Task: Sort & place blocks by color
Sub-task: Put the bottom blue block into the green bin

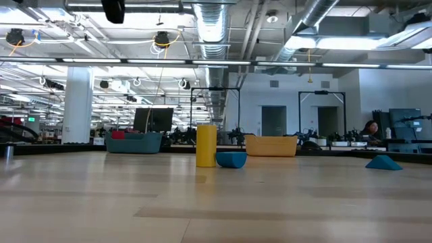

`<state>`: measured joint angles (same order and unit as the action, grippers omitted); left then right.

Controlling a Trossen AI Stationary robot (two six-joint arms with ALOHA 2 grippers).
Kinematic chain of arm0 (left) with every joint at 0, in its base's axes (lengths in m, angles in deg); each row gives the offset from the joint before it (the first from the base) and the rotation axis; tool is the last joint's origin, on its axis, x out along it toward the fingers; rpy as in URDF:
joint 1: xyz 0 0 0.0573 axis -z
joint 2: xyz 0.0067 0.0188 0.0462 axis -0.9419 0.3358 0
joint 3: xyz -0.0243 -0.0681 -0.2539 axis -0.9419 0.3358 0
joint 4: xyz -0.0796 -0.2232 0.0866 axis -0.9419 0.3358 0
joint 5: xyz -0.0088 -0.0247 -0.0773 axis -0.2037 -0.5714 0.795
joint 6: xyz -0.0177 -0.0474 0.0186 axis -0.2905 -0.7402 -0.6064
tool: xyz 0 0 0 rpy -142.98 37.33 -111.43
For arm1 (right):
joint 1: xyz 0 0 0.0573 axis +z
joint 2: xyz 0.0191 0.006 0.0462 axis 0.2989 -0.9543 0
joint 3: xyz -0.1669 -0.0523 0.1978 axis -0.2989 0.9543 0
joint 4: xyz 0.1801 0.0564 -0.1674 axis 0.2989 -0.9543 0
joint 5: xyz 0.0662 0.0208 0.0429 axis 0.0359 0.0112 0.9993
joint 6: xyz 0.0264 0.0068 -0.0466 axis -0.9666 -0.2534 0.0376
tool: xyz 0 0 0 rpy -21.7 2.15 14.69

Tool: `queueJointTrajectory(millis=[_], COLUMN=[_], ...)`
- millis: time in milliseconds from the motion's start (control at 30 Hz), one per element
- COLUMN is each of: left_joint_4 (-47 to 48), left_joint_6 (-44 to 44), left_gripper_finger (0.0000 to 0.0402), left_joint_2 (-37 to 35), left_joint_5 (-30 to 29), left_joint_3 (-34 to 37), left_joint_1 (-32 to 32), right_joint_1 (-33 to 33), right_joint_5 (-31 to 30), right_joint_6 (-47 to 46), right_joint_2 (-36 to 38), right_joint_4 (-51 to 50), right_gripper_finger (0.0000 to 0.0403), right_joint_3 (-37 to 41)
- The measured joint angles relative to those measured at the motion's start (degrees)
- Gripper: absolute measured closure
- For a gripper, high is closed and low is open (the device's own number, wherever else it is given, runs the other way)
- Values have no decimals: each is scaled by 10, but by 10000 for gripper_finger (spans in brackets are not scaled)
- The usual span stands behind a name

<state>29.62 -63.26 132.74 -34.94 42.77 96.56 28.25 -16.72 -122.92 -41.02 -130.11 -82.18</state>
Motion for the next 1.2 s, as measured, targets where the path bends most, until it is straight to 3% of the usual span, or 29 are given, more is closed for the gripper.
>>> queueJointTrajectory(millis=[100,233,400,533,733,1200], left_joint_4=[8,81,143,175,191,226], left_joint_6=[12,19,-25,-54,-120,-121], left_gripper_finger=[168,168,168,168,168,168], left_joint_2=[0,10,54,97,131,120], left_joint_5=[-43,-91,-110,-142,-159,-165], left_joint_3=[-17,-51,-94,-120,-123,-123], left_joint_1=[30,69,107,134,144,129], right_joint_1=[1,1,10,16,28,164], right_joint_5=[-11,-23,28,111,235,273], right_joint_6=[5,14,4,-31,-32,54], right_joint_2=[27,68,80,46,-20,-92], right_joint_4=[18,163,290,270,318,314], right_gripper_finger=[193,193,193,193,193,196], right_joint_3=[34,113,189,193,193,123])
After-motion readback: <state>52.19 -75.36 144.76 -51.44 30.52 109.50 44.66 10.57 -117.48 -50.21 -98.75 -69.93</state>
